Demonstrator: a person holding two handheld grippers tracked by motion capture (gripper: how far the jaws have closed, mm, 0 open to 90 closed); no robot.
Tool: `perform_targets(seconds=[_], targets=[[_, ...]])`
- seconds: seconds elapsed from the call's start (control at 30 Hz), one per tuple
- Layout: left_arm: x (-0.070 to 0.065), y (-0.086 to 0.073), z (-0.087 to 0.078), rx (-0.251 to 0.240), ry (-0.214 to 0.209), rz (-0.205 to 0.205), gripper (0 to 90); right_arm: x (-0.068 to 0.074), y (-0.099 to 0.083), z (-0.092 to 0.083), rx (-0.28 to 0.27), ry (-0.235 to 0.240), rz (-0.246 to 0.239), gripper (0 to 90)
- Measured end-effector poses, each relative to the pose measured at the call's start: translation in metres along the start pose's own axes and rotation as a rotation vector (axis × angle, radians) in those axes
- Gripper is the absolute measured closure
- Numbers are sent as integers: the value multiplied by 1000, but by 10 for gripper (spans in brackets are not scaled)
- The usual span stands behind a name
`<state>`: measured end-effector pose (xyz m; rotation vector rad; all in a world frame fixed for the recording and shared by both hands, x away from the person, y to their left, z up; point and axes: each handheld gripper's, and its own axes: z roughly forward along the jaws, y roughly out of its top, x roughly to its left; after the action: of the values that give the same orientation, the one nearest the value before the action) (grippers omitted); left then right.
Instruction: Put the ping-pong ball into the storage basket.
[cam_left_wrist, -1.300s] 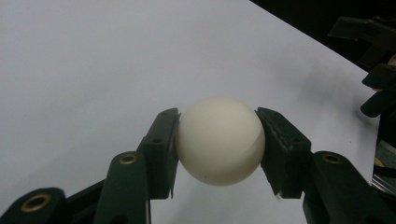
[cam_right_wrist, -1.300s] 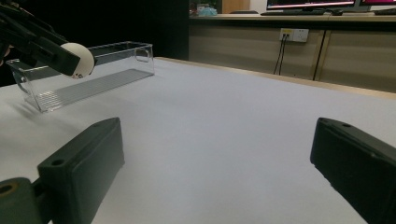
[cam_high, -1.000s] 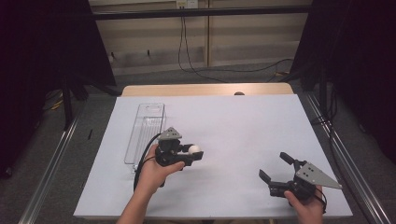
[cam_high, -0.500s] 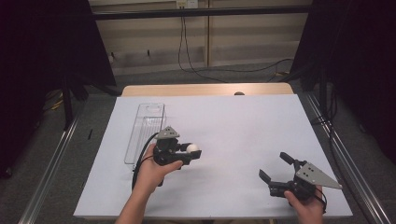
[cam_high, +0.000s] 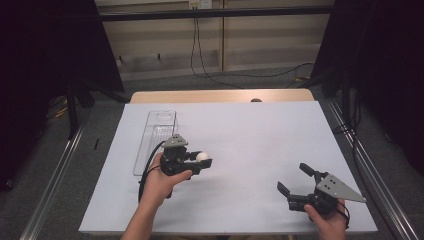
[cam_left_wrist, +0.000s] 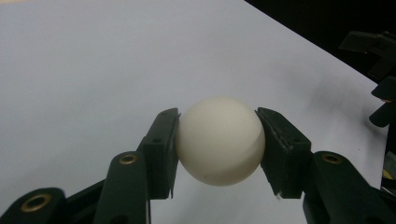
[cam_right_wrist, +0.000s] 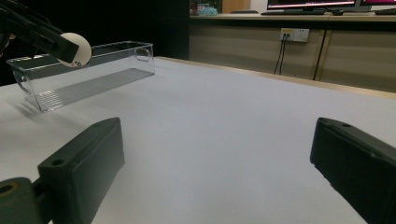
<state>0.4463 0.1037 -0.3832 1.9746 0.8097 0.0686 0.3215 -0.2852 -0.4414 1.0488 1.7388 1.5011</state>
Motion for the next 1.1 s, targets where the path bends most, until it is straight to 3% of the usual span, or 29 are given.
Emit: perform_targets(seconds=[1.1], targets=[[6, 1, -9, -5, 21, 3, 512, 0, 0, 0, 0, 2, -1, 26]])
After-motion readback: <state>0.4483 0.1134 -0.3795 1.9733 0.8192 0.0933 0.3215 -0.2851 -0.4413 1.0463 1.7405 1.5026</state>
